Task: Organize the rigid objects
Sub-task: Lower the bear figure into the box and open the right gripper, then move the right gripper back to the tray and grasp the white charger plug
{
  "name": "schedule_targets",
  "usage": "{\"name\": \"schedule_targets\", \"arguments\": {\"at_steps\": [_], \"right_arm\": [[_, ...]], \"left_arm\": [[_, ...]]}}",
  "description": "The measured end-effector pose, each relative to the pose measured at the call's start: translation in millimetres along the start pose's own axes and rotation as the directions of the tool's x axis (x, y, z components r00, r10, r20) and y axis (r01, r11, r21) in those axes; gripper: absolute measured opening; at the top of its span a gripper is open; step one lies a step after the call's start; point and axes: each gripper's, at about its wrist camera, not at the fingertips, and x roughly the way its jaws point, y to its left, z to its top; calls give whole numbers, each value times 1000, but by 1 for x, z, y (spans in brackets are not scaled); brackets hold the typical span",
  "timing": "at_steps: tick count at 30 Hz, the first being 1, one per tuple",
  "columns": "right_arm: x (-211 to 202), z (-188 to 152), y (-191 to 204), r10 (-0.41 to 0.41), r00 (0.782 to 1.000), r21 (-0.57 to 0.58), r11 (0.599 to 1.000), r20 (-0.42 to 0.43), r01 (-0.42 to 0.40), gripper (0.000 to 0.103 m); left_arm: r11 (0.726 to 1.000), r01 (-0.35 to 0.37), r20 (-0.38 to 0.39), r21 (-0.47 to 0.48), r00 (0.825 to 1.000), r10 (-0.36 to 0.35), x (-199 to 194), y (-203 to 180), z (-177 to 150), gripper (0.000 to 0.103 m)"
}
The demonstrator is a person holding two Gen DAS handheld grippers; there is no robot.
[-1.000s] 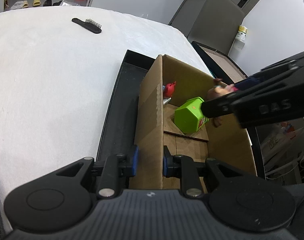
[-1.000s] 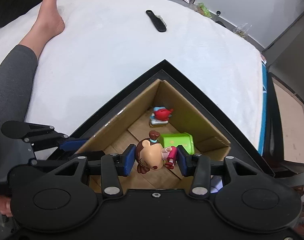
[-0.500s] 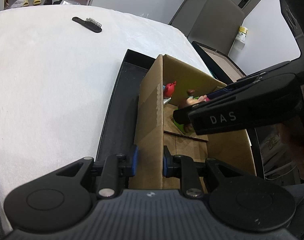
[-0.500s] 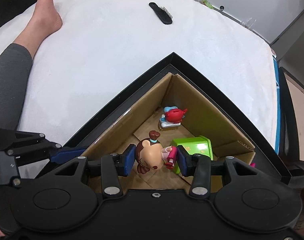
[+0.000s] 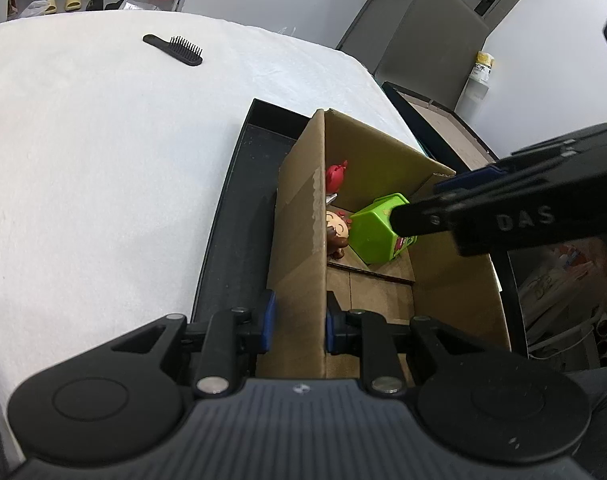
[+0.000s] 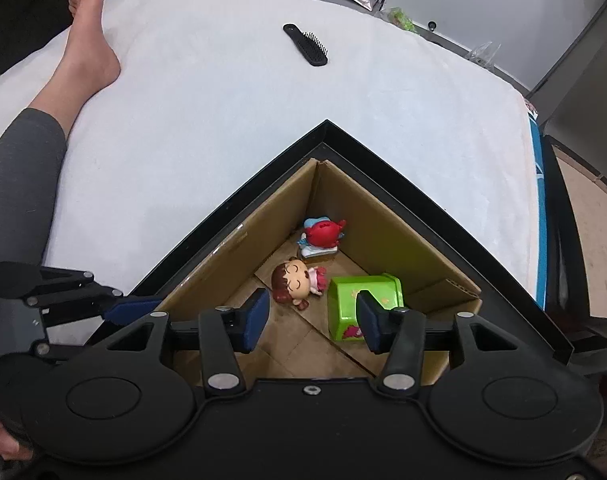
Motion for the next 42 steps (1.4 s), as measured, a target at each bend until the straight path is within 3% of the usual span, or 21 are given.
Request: {"name": "schedule_targets", "arguments": {"at_steps": [7, 24, 42], "right_arm": [[-16, -11, -9, -19, 1000, 13, 1000, 6, 19, 56], [-56, -54, -51, -111, 994, 115, 987, 15, 108, 59], [-71, -111, -119, -182, 983, 320, 930, -23, 180, 82]], "left_arm": [[1000, -1, -2, 2, 1000, 1, -1, 0, 1, 21], [1000, -11, 5, 19, 1000, 11, -2, -2, 1, 21], [1000, -22, 8, 18, 1000, 21, -2, -3, 0, 21]]}}
